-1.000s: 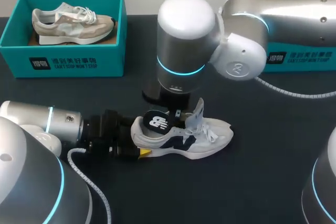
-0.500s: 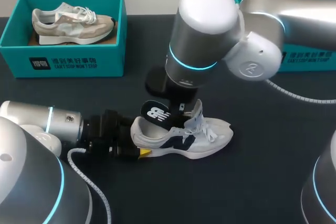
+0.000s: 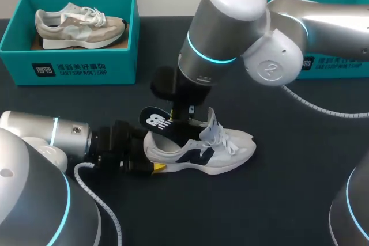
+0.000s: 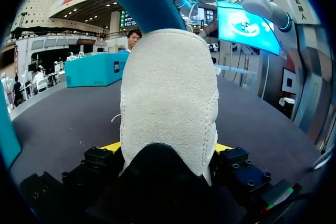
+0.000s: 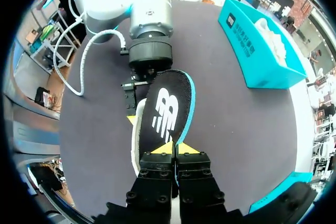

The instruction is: Take the shoe out of the shoebox, open the shoe tongue, remove and reinsert the insole, then place the shoe into the shoebox

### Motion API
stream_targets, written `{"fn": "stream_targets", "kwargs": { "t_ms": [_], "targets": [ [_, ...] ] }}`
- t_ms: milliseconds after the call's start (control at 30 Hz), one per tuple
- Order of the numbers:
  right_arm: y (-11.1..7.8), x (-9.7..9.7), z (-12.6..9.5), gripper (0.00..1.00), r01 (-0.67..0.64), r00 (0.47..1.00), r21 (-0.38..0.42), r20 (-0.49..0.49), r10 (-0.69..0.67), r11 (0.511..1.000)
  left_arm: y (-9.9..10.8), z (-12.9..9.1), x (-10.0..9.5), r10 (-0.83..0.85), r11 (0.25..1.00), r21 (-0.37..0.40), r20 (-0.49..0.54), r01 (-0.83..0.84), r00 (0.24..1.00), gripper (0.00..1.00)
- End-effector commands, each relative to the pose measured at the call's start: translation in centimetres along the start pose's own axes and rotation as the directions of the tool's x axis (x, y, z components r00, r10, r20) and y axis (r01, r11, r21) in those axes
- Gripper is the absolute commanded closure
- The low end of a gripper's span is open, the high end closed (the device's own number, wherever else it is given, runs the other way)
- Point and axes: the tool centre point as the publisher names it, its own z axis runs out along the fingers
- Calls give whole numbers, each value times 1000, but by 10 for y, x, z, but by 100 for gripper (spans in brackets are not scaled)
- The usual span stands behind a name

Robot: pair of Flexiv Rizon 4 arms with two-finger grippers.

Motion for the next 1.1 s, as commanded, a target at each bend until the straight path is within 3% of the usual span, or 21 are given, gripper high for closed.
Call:
{"fn": "stream_targets", "kwargs": {
  "t_ms": [33, 167, 200, 233, 367, 467, 533, 633, 1100],
  "targets": [
    [8, -5, 13, 100, 2, 999, -3, -33, -2, 1000, 6, 4, 0, 0, 1000, -2, 0, 0, 1000, 100],
    [8, -5, 13, 100, -9, 998, -23, -58, 8, 1000, 6, 4, 0, 0, 1000, -2, 0, 0, 1000, 100],
    [8, -5, 12, 71, -16, 998, -27, -64, 14, 1000, 6, 4, 0, 0, 1000, -2, 0, 0, 1000, 100],
    [7, -6, 11, 0, -34, 998, -31, -55, 33, 999, 6, 4, 0, 0, 1000, -2, 0, 0, 1000, 100],
    [6, -7, -3, 0, -59, 996, -73, -73, 54, 996, 6, 4, 0, 0, 1000, -2, 0, 0, 1000, 100],
    [4, -8, -12, 0, -93, 986, -89, -148, 79, 992, 6, 4, 0, 0, 1000, -2, 0, 0, 1000, 100],
    [3, -8, -15, 0, -101, 970, -123, -232, 70, 987, 6, 4, 0, 0, 1000, -2, 0, 0, 1000, 100],
    [4, -4, -13, 0, -114, 921, -79, -382, 75, 990, 6, 4, 0, 0, 1000, -2, 0, 0, 1000, 100],
    [3, -2, -11, 0, -133, 926, -104, -368, 86, 986, 6, 4, 0, 0, 1000, -2, 0, 0, 1000, 100]
  ]
}}
